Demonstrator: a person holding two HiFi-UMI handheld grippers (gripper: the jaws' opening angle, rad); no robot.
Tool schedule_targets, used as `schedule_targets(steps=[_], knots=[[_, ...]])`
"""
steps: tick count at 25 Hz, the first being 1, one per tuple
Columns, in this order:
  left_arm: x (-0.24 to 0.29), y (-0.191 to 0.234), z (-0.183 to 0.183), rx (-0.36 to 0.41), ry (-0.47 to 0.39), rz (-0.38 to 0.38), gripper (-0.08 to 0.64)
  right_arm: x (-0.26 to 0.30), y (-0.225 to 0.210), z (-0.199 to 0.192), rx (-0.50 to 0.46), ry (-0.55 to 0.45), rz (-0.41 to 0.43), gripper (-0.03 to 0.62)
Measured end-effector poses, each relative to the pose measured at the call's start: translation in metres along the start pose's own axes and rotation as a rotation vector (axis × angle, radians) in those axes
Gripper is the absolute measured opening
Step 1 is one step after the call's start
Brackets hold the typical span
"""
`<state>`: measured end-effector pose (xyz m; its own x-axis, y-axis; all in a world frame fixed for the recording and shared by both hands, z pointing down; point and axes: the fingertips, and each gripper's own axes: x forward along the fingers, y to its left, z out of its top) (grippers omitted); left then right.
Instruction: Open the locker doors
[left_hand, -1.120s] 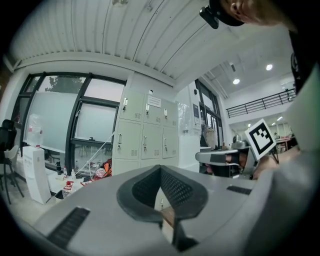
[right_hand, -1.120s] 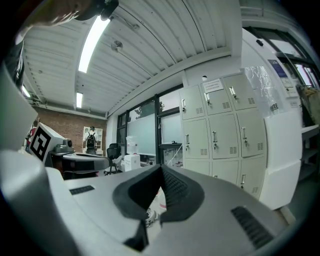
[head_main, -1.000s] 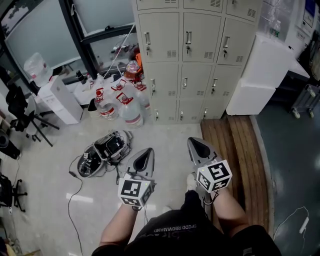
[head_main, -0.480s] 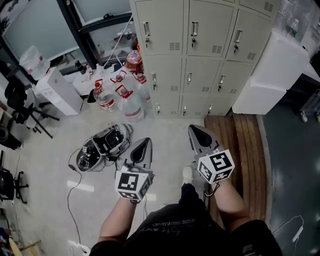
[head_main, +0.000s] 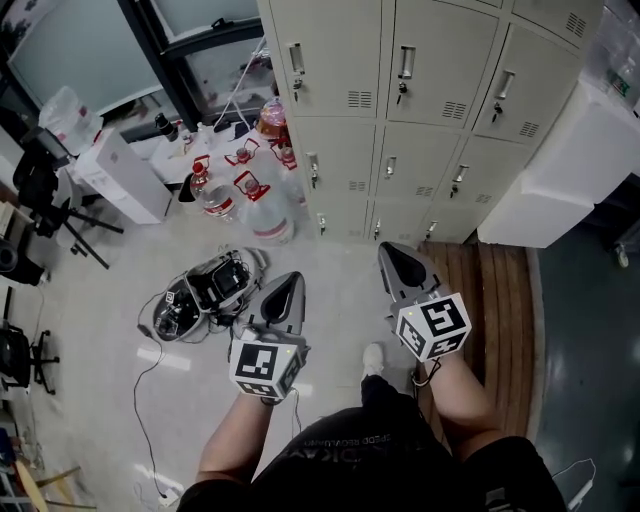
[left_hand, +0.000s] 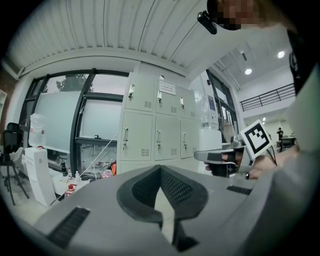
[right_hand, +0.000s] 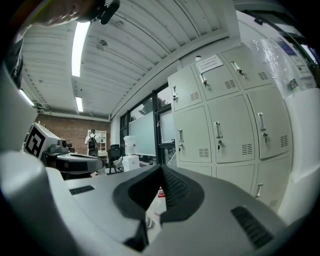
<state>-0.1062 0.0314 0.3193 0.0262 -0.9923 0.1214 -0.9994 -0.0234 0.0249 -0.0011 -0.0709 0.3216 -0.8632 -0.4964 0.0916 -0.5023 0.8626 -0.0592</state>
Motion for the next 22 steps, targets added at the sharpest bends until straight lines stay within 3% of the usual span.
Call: schedule_targets(steps=[12, 22], knots=[[0.096, 0.026, 0.008, -0.025, 0.028, 0.101, -0.002, 0.088, -0.069, -0.009, 0.009, 0.061, 0.12, 0.0], [0.152, 0.049, -0.021, -0.063, 0.052, 0.147, -0.002, 0.145, -0.097, -0.048, 0.016, 0.102, 0.177, 0.0]])
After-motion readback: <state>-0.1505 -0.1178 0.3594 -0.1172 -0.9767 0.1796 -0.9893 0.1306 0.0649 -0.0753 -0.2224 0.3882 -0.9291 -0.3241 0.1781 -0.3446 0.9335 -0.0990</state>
